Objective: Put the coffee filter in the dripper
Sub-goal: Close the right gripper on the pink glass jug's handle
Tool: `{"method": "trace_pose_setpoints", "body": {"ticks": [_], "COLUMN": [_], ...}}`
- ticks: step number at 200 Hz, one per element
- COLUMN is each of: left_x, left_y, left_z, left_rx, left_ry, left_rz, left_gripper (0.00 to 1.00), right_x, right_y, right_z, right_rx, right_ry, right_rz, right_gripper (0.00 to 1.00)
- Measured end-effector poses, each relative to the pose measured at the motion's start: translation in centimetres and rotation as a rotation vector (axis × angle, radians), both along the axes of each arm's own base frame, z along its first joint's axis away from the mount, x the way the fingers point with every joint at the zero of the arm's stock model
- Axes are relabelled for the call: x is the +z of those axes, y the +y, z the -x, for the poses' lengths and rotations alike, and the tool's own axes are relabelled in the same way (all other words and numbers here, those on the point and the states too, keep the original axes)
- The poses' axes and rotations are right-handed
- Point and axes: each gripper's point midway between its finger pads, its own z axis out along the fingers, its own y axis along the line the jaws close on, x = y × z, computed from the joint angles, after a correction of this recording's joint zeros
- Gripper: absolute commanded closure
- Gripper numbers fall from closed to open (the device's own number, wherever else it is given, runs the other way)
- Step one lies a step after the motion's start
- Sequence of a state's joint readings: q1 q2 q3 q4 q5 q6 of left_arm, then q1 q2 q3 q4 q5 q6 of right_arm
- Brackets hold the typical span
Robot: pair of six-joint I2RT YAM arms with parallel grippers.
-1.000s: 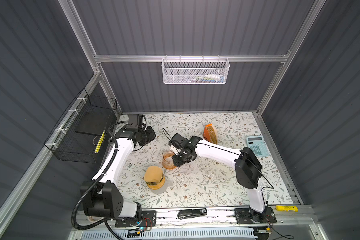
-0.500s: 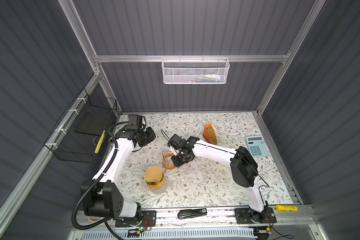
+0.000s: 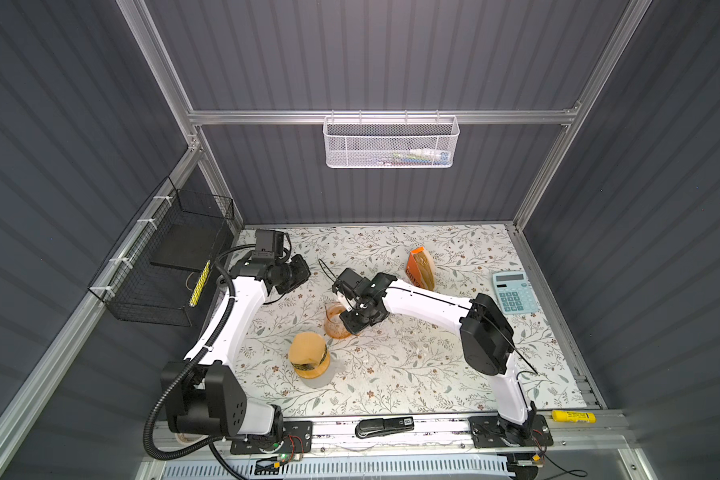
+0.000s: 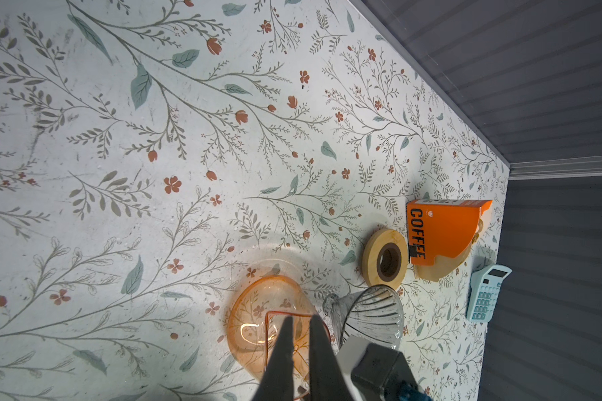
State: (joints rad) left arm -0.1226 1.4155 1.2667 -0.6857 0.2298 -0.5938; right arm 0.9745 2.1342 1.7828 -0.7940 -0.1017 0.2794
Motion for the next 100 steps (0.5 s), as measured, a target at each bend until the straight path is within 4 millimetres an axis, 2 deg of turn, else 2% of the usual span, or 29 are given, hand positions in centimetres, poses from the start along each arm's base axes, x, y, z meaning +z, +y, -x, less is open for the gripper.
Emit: {"method": "trace_pose_setpoints", "body": {"ticks": [30,58,100], "left_x": [-0.1,-0.1,0.2], "left_y": [0.0,0.1,0.4], "left_z": [0.0,0.0,0.0], "left_rx": [-0.001,0.003,0.006], "left_ry": [0.001,0.001,-0.006], "left_rz": [0.0,0.0,-0.001], "left_gripper": [0.88,0.88,0.88], "right_x": [-1.0,-1.8,-1.5], "right_y": [-0.1,-0.3,0.0], "right_z": [0.1,0.2,0.1], "right_rx": [0.001,0.007,0.013], "right_ry": [0.01,0.015,0.004], "right_rz": [0.022,0.046,0.052], "right_gripper": [0.69,0.75,0.84]}}
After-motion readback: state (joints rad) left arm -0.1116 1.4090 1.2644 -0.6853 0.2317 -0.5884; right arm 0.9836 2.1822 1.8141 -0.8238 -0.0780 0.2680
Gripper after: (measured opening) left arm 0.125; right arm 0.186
